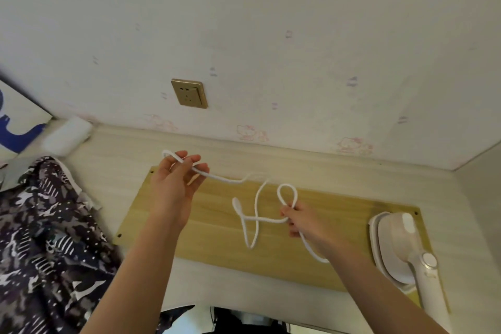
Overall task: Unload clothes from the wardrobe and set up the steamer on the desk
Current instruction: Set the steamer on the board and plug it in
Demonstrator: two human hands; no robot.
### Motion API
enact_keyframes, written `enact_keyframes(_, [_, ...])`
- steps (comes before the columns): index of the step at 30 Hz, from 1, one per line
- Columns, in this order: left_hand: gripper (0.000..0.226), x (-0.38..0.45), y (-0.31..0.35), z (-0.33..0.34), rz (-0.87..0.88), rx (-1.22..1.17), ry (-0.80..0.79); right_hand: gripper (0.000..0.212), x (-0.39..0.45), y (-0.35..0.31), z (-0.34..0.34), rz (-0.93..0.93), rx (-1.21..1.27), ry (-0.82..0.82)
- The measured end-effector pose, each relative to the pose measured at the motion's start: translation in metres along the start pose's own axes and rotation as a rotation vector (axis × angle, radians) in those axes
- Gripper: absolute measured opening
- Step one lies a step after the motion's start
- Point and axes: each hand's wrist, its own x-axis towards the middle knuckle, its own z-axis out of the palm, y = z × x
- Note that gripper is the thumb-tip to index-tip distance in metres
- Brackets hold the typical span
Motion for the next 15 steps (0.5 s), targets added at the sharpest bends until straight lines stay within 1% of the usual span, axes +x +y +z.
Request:
enact_keyframes(3, [0.016,0.011,0.010,-0.013,0.028,0.045,-0.011,0.022,0.017,0.000,-0.007,-0.022,-0.052,0.127])
enact_keyframes(5, [0.017,0.019,0.016,-0.023,0.048,0.114,-0.037,0.024,0.026,0.001,-0.011,-0.037,-0.181,0.189])
enact_keyframes(8, [0.019,0.032,0.023,-0.040,0.105,0.299,-0.106,0.033,0.037,-0.001,-0.017,-0.031,-0.432,0.269])
enact_keyframes(12, [0.018,0.047,0.029,-0.058,0.162,0.518,-0.184,0.034,0.047,-0.008,-0.011,-0.013,-0.569,0.256])
enact_keyframes(15, [0.018,0.055,0.034,-0.068,0.181,0.581,-0.216,0.028,0.058,-0.015,-0.003,0.011,-0.562,0.248])
